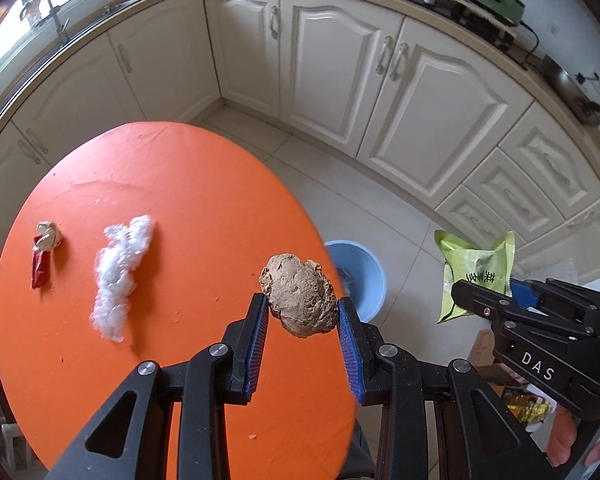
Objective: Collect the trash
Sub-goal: 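Carry the green bag and root over the blue bin and open both tools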
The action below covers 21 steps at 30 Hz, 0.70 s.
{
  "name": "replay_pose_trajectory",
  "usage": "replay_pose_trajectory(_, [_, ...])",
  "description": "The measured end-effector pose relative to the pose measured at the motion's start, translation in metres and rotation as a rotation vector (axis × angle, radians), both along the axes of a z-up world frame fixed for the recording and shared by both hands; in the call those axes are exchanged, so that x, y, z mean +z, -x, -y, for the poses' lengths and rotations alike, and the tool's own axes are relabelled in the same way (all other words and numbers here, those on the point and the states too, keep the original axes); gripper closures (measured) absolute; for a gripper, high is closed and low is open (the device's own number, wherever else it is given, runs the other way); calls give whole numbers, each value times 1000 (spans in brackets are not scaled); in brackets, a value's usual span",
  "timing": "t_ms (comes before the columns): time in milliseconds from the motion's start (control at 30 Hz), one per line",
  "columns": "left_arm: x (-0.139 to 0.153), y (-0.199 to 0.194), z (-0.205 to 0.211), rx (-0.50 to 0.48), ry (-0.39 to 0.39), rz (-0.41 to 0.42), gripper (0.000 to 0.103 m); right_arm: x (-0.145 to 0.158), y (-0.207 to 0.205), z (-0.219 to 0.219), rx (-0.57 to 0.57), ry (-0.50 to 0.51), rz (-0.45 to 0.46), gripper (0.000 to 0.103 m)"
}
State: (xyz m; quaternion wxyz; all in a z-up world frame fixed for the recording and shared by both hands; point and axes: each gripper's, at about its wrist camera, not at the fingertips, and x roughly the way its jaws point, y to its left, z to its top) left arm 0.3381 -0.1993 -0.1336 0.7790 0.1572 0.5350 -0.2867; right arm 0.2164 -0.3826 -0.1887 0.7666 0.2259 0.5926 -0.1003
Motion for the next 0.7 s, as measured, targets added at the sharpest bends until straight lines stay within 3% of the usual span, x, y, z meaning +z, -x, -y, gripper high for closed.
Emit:
replay_pose_trajectory(400, [-32, -3, 108, -138, -48, 2, 71, -30, 55, 87, -199, -36, -46, 76])
replay_pose_trajectory(467, [-36, -4, 119, -142, -60, 11, 68, -37, 63, 97, -222, -52, -57, 76])
replay_pose_trajectory(533, [-39, -4, 128, -144, -59, 12, 56, -42, 69, 104, -239, -56, -70, 76])
replay_pose_trajectory(700, [-51, -4, 141, -139, -73, 23, 54, -55, 76, 116, -266, -74, -93, 76])
